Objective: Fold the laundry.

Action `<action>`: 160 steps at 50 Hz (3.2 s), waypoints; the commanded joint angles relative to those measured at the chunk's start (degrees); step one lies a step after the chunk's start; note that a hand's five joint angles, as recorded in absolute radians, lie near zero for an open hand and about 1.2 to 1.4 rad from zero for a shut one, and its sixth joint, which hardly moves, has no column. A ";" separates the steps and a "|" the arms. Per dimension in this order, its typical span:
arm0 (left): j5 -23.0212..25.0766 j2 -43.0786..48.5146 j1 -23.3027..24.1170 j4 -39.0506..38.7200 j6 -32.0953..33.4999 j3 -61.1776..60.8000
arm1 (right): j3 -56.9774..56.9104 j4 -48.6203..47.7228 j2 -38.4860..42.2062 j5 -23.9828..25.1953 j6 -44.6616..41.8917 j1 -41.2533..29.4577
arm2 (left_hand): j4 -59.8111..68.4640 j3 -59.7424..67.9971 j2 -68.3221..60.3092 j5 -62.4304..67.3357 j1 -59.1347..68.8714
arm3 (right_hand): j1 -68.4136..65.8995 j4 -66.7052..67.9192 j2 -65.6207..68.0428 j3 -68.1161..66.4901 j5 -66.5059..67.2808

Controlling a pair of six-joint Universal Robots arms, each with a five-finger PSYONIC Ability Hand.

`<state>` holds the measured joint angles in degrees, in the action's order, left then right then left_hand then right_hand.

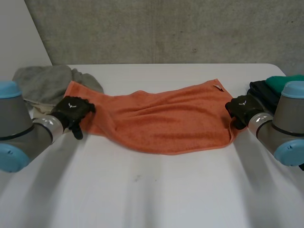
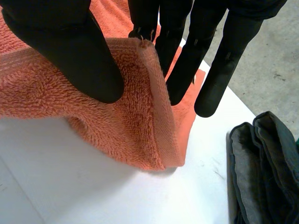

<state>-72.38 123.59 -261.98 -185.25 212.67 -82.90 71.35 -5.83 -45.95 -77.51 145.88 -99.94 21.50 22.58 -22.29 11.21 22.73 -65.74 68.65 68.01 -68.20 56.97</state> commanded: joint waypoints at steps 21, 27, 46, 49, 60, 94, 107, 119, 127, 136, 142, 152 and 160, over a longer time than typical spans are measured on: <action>-7.52 12.38 5.07 0.06 11.10 15.58 | -0.33 0.03 0.69 -0.19 -2.18 0.01 | 58.50 57.42 -57.71 58.79 57.27 | -14.26 11.35 11.99 -11.80 13.03; -9.01 9.13 4.72 1.02 10.22 14.27 | -0.25 1.08 -0.54 -0.54 -2.70 0.01 | 58.50 57.42 -57.71 58.79 57.27 | -14.26 11.35 11.99 -11.80 13.03; -3.12 -2.31 3.40 10.26 7.41 0.55 | 1.69 13.12 -9.51 0.26 -5.87 1.24 | 16.15 15.07 -15.35 16.44 14.92 | -14.26 11.35 11.99 -11.80 13.03; -4.00 -0.11 3.75 8.86 6.53 1.43 | 1.07 13.30 -8.10 -1.15 -5.34 1.33 | 9.58 8.50 -8.79 9.88 8.35 | -14.26 11.35 11.99 -11.80 13.03; -7.08 6.22 5.60 4.46 4.68 7.93 | 1.51 13.13 -6.08 -1.42 -5.52 1.33 | 5.19 4.11 -4.40 5.49 3.97 | -14.26 11.35 11.99 -11.80 13.03; -11.47 -4.21 7.18 17.89 7.84 7.24 | 7.57 17.42 -14.33 -1.77 -8.15 2.91 | 58.50 57.42 -57.71 58.79 57.27 | -14.26 11.35 11.99 -11.80 13.03; -11.31 -29.00 1.39 38.02 23.30 -13.50 | 24.27 34.83 -37.97 3.75 -39.51 13.89 | 58.50 57.42 -57.71 58.79 57.27 | -14.26 11.35 11.99 -11.80 13.03; -8.57 -27.27 0.94 35.05 20.68 -9.56 | 20.24 33.52 -36.06 7.99 -30.04 13.99 | 58.50 57.42 -57.71 58.79 57.27 | -14.26 11.35 11.99 -11.80 13.03; -9.27 -10.59 3.05 27.85 17.79 4.73 | 11.03 25.45 -23.42 4.31 -21.62 7.76 | 58.50 57.42 -57.71 58.79 57.27 | -14.26 11.35 11.99 -11.80 13.03; -10.77 -2.04 5.42 22.04 7.51 33.22 | -8.14 12.26 -16.19 -2.12 -4.57 3.44 | 58.50 57.42 -57.71 58.79 57.27 | -14.26 11.35 11.99 -11.80 13.03; -11.82 -2.48 6.74 14.05 -3.04 48.26 | -17.38 -3.20 -16.18 -2.65 6.95 2.30 | 58.50 57.42 -57.71 58.79 57.27 | -14.26 11.35 11.99 -11.80 13.03; -17.97 -4.85 6.83 -1.43 -14.56 51.27 | -16.86 -26.25 -18.56 -6.16 16.98 1.42 | 58.50 57.42 -57.71 58.79 57.27 | -14.26 11.35 11.99 -11.80 13.03; -17.98 -4.33 5.69 -1.87 -15.71 39.94 | -15.37 -21.07 -17.07 -4.67 16.63 1.07 | 58.50 57.42 -57.71 58.79 57.27 | -14.26 11.35 11.99 -11.80 13.03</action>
<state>-90.51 118.78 -255.44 -187.14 197.23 -34.16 54.62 -31.79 -64.10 -83.29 163.29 -98.73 68.65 68.22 -68.52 56.45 66.04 -65.74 68.70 68.01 -68.23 58.29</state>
